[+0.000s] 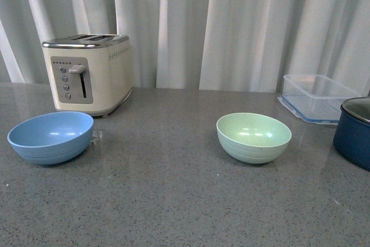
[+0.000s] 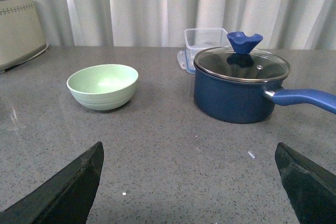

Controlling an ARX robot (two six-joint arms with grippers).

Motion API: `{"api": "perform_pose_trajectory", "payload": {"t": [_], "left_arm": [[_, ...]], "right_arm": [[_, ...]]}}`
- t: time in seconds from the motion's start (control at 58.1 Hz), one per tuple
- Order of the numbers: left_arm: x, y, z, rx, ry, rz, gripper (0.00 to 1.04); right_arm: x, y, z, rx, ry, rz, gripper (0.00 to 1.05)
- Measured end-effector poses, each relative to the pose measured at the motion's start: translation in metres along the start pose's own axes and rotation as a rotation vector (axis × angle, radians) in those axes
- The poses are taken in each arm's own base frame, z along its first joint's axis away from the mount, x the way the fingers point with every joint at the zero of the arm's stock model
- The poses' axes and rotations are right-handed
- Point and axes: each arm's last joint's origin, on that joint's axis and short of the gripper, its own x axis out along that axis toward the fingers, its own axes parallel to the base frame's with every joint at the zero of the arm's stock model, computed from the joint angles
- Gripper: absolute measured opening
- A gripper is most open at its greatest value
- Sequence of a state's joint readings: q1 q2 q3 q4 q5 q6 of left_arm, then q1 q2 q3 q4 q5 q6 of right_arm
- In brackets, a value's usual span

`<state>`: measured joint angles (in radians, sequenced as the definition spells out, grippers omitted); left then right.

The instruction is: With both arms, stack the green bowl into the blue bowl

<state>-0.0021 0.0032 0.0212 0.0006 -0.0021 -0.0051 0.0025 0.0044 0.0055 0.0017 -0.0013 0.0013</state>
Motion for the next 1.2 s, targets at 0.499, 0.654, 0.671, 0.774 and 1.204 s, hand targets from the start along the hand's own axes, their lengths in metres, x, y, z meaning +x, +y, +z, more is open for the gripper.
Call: {"api": "perform_pose_trajectory", "payload": {"t": [0.499,0.654,0.671,0.774,1.204], "left_arm": [[0.000,0.000,0.000,0.002,0.004,0.011,0.98],[0.004,0.002,-0.007,0.036,0.190,0.224,0.98],[0.005,0.003,-0.007,0.035,0.201,0.225,0.98],[0.010,0.005,0.006,0.000,0.188,0.211,0.98],[0.109,0.024,0.086,-0.227,0.277,0.206,0.98]], "right_arm": [[0.000,0.000,0.000,0.000,0.000,0.000,0.95],[0.000,0.000,0.000,0.000,0.000,0.000,0.95],[0.000,0.000,0.000,0.000,0.000,0.000,0.95],[0.000,0.000,0.000,0.000,0.000,0.000,0.95],[0.000,0.000,0.000,0.000,0.000,0.000,0.95]]}}
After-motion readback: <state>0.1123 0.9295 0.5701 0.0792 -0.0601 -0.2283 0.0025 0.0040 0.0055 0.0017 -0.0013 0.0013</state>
